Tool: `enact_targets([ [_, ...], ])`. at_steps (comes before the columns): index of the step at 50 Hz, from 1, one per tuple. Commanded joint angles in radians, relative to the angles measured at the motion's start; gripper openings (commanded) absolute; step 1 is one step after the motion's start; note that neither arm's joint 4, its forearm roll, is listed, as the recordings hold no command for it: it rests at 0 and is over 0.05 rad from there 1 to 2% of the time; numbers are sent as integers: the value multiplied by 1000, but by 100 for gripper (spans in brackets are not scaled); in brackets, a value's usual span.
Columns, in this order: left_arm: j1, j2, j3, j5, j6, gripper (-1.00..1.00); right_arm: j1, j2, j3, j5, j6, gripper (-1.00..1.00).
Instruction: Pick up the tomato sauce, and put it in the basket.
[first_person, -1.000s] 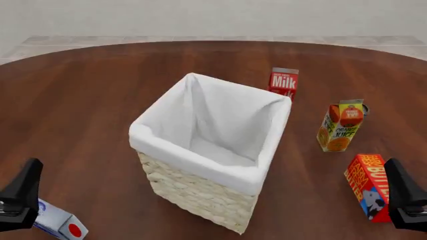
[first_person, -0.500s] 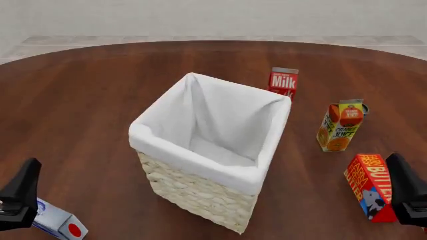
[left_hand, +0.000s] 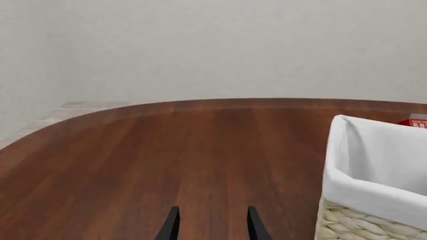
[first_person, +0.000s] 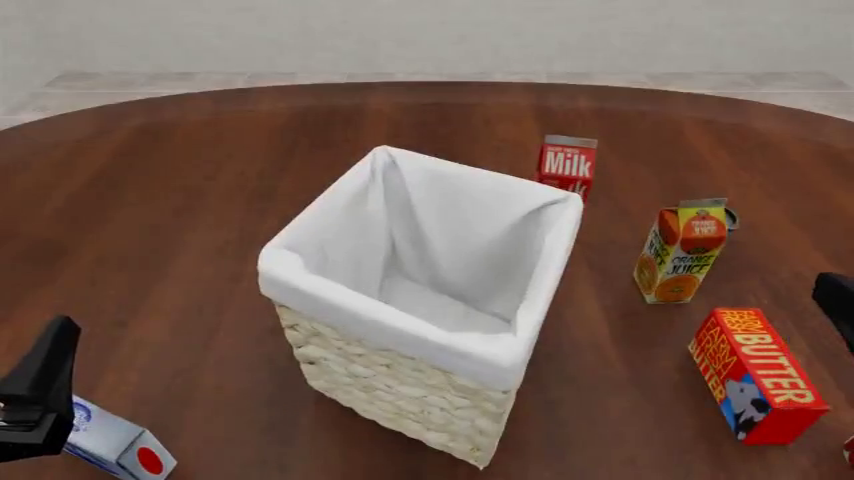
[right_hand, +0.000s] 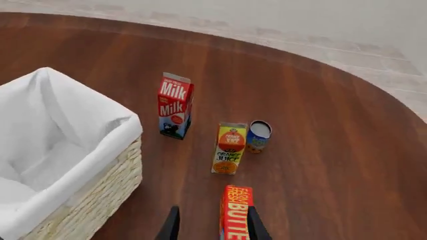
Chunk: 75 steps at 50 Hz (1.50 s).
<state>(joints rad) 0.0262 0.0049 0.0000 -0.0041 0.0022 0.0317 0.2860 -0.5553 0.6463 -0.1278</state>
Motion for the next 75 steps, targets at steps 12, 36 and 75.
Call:
enact_targets([
  [12,1,-2,0,1,0,100,-196,179,-291,573,-279,100],
  [36,1,3,-1,-2,0,100,-463,314,-355,572,-399,100],
  [75,0,4,-1,-3,0,100,-599,635,43,-33,-506,100],
])
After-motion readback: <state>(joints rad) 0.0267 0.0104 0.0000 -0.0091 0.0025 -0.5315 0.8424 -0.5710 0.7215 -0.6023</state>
